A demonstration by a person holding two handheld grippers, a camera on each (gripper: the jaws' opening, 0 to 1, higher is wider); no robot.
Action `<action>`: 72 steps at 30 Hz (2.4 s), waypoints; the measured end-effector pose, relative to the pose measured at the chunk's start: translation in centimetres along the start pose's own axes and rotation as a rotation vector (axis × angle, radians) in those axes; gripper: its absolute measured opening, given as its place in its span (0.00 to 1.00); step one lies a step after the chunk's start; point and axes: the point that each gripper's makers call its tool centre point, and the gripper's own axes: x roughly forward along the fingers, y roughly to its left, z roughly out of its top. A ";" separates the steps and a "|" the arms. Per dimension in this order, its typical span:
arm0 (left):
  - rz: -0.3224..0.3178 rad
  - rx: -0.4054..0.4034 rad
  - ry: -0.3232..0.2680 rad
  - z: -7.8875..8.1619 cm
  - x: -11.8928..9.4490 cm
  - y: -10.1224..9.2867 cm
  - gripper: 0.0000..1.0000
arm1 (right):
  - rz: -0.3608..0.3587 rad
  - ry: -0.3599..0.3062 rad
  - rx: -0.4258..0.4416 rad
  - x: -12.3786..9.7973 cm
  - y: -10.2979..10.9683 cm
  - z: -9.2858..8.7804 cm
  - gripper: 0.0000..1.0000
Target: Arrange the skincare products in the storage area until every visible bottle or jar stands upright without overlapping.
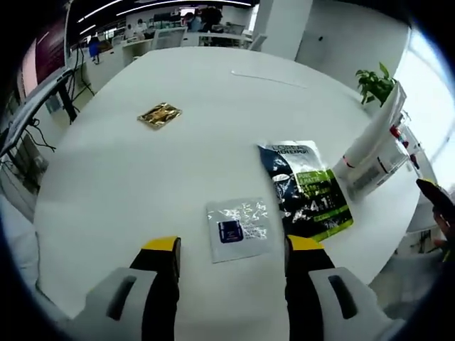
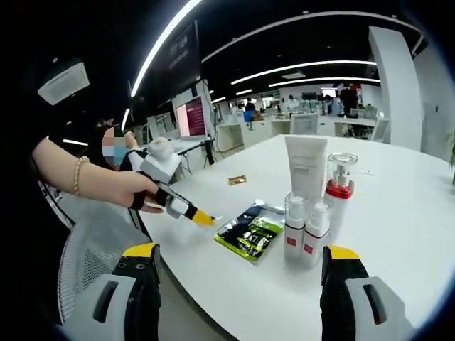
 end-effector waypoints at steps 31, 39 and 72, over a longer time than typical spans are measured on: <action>-0.338 0.168 -0.060 -1.9 -8.7 0.8 0.90 | -0.050 0.042 -0.033 0.3 -1.1 -0.9 0.99; -0.379 0.105 -0.196 1.3 -11.2 0.5 0.99 | -0.060 0.040 -0.002 0.4 -1.5 -1.0 0.99; -0.341 0.078 -0.189 0.3 -9.6 0.1 0.95 | -0.055 0.059 -0.007 0.5 -1.3 -1.3 0.99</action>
